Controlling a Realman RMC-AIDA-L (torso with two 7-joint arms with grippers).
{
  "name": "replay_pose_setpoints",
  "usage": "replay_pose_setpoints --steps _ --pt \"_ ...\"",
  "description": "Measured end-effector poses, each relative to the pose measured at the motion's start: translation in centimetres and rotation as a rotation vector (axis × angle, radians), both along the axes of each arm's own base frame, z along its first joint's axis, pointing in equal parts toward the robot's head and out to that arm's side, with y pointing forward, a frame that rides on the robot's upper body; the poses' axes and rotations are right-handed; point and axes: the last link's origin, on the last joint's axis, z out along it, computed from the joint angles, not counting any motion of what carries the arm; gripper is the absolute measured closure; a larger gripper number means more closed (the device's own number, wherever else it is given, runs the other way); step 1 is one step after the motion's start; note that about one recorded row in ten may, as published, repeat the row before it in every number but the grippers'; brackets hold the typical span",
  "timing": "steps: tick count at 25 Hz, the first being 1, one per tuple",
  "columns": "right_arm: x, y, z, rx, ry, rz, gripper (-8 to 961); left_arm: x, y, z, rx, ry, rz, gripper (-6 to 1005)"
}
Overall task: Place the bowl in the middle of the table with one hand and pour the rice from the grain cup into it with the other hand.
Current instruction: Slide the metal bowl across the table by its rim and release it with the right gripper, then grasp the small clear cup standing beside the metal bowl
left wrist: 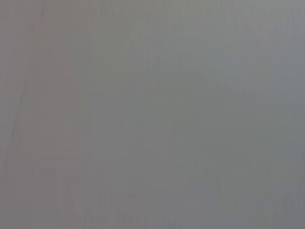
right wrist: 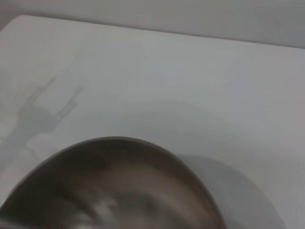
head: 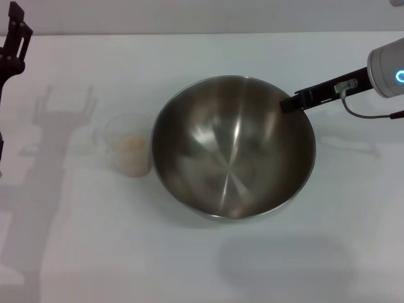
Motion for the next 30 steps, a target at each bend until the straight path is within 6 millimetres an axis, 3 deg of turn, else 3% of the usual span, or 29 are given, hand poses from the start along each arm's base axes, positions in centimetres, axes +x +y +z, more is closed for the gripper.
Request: replay_pose_setpoints --steps 7,12,19,25,30 --pt "0.3 0.0 0.0 0.0 -0.015 -0.008 922 -0.2 -0.4 0.0 -0.004 -0.021 -0.006 169" --pt "0.3 -0.1 0.0 -0.003 -0.019 -0.006 865 -0.2 -0.5 0.1 -0.001 -0.022 -0.008 170" --pt "-0.2 0.3 1.0 0.038 -0.067 0.035 652 -0.3 -0.9 0.1 0.006 -0.025 -0.008 170" --pt "-2.9 1.4 2.9 0.132 -0.081 0.132 517 -0.3 -1.3 0.3 0.02 -0.036 -0.02 169" --pt "-5.2 2.6 3.4 0.261 -0.115 0.276 487 -0.4 -1.5 0.6 0.031 -0.047 -0.032 170"
